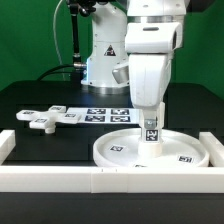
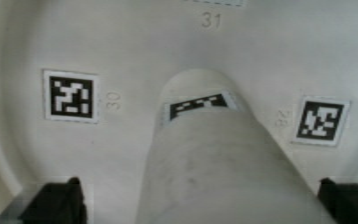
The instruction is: Assemble round table
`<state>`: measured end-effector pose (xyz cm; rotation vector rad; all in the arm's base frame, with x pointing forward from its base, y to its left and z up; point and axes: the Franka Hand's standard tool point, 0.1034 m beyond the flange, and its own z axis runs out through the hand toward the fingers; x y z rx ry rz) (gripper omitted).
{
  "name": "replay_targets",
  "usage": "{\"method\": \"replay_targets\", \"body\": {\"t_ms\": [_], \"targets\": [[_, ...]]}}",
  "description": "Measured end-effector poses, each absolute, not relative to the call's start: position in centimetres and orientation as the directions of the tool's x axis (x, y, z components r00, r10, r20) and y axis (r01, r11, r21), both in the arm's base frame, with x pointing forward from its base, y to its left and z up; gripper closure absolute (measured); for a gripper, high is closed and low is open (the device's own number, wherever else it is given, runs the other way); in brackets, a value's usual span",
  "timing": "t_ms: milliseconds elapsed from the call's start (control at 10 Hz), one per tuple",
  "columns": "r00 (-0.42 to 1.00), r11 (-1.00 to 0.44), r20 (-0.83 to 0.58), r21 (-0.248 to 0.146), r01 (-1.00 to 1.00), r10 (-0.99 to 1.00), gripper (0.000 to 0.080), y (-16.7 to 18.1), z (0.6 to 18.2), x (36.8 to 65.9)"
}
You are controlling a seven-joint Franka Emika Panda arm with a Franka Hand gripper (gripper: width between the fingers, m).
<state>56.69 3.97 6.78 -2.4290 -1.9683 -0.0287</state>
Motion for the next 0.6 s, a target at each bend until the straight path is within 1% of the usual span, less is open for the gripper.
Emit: {"method": "replay_targets", "body": {"t_ms": [200,300,400,500,600], "targets": [[0.129,-0.129,0.018,0.002,0.992,0.992,0.0151,3.69,6.73,56.68],[0.064,-0.065,0.01,0.003,0.998,0.998,0.0151,3.49,6.69,56.67],[0.078,-0.078,0.01,0.003,0.997,0.997,0.0151,3.48,6.68,56.67],[0.079,-0.079,0.01,0.003,0.997,0.997,0.026,3.45,6.68,56.67],[0.079,-0.079,0.01,-0.004,0.997,0.997,0.0394,3.44,6.61,56.52]]}}
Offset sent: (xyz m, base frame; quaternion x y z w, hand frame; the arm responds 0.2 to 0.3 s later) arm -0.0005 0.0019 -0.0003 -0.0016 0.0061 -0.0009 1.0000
